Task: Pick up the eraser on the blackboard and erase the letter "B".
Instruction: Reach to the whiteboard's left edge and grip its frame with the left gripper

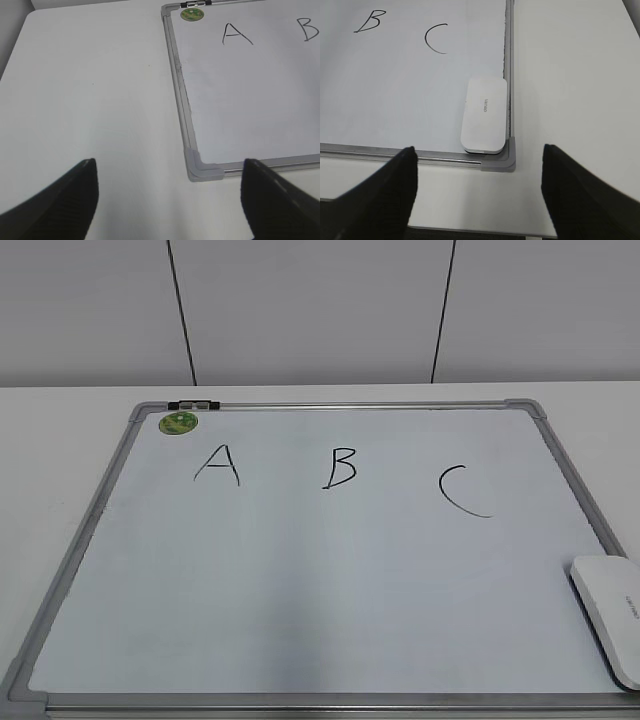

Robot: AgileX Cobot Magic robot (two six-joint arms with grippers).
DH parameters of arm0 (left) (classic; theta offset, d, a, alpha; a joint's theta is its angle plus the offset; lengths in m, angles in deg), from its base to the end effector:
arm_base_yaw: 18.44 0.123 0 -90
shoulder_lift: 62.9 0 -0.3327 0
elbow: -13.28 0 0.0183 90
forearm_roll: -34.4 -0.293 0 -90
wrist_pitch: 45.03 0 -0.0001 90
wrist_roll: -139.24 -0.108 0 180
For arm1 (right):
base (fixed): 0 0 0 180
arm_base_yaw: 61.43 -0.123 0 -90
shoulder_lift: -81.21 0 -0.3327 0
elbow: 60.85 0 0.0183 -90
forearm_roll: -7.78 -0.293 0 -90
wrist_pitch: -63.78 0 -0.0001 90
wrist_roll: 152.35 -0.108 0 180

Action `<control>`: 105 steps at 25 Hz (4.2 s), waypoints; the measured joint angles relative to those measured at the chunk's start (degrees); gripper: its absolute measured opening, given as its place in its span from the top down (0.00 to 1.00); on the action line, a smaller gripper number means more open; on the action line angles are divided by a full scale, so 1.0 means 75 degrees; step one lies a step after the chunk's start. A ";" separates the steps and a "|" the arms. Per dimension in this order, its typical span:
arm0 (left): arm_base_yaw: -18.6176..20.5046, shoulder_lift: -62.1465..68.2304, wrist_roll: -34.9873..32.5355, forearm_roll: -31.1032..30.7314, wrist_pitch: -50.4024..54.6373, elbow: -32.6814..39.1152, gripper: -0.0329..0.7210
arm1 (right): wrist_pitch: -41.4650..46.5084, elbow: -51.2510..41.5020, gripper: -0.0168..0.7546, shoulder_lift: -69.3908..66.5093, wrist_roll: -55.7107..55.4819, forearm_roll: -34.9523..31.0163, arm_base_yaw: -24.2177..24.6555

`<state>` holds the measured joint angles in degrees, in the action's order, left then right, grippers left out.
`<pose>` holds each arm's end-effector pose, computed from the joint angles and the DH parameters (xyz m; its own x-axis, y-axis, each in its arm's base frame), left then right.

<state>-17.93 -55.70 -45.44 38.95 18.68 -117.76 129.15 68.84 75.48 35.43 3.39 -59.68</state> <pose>-0.0034 -0.0077 0.2894 -0.4939 0.0419 -0.8685 0.0759 0.9971 0.0050 -0.0060 0.0077 0.2789 -0.5142 -0.0877 -0.8532 -0.0827 0.9952 -0.0525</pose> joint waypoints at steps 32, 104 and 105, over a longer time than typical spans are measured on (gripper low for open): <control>0.0000 0.2034 0.0000 0.0293 -0.2467 -0.0664 0.11 | 0.0000 0.0000 0.24 0.0000 0.0000 0.0000 0.0000; 0.0154 1.6042 -0.1166 0.1620 -0.2009 -0.7135 0.47 | 0.0000 0.0000 0.24 0.0000 0.0000 0.0000 0.0000; 0.0165 1.6101 -0.1205 0.1646 -0.2009 -0.7135 0.47 | 0.0000 0.0000 0.24 0.0000 0.0000 0.0000 0.0000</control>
<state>-16.69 65.06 -54.48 51.29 3.61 -171.27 129.15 68.84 75.48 35.43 3.39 -59.68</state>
